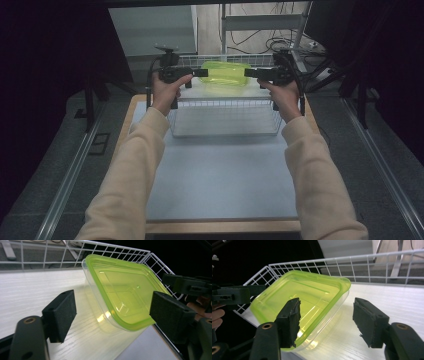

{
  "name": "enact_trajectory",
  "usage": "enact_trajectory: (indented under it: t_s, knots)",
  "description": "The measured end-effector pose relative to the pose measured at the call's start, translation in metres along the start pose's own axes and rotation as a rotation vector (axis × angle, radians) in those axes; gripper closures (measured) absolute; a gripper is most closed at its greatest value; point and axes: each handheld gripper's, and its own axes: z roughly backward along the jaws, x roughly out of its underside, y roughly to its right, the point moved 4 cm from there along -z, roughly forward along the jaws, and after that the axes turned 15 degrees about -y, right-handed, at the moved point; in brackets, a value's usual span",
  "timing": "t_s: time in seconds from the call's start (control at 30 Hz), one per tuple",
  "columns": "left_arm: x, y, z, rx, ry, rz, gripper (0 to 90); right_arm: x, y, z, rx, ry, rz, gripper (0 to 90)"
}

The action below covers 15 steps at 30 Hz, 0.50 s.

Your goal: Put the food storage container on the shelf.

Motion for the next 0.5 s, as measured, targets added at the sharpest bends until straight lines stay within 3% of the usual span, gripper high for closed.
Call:
enact_trajectory:
  t_s: [0.2, 0.33, 0.5]
  knots:
    - [0.021, 0.015, 0.024, -0.007, 0.037, -0.054, 19.6, 0.019, -0.01, 0.02, -0.043, 0.025, 0.054, 35.6]
    - [0.047, 0.024, 0.039, 0.021, 0.06, -0.091, 19.3, 0.041, -0.016, 0.031, -0.062, 0.028, 0.112, 34.7]
    - [0.085, 0.03, 0.046, 0.04, 0.064, -0.109, 19.3, 0.075, -0.023, 0.035, -0.079, 0.005, 0.168, 33.3]
